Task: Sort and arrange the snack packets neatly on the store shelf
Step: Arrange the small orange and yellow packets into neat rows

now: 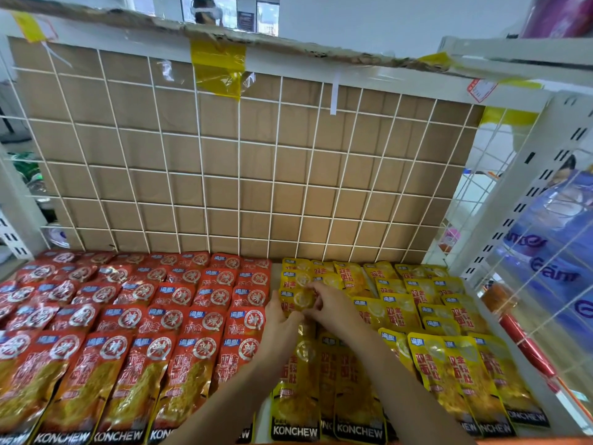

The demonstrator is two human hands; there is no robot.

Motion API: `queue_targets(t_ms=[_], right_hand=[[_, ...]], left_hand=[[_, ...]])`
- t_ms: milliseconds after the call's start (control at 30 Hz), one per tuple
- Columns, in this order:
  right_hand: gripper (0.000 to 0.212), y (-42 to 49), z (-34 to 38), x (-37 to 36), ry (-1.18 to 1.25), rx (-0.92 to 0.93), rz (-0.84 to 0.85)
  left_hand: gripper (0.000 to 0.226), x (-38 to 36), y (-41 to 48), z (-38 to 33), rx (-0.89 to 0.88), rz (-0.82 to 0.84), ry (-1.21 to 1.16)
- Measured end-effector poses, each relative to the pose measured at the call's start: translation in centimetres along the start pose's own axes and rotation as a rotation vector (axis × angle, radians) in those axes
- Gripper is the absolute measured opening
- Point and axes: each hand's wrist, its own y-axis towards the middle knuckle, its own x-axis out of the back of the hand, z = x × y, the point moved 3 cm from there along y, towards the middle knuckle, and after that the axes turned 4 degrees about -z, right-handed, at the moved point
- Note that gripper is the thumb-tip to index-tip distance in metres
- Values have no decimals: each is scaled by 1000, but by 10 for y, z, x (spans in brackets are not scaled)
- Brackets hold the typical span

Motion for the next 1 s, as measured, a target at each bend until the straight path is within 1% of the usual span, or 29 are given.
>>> queue_targets(t_ms=[133, 267, 500, 567, 633, 733, 833, 900, 1000], right_hand=[[56, 0, -1, -1, 28, -5, 3], [58, -2, -4, 1, 44, 2, 6], [54, -3, -8, 1, 45, 8, -14], [49, -5, -8, 2, 56, 4, -19], [46, -6, -8, 3, 65, 13, -27], [44, -7, -7, 4, 78, 18, -30], [40, -7, -7, 3, 78, 9, -18], [40, -7, -7, 2, 80, -2, -12], [46, -6, -7, 2, 74, 13, -12]], left_hand=[[68, 1, -3, -4, -13, 13, 18], [61, 4, -1, -4, -42, 18, 20], [55, 15, 5, -31, -187, 29, 61], [51, 21, 18, -38, -203, 35, 140], [53, 27, 34, -37, -196, 55, 266], [49, 29, 59, -35, -239, 152, 526], [47, 25, 77, -40, -322, 239, 786], [47, 21, 85, -41, -345, 294, 859], [50, 17, 94, -37, -351, 343, 912]])
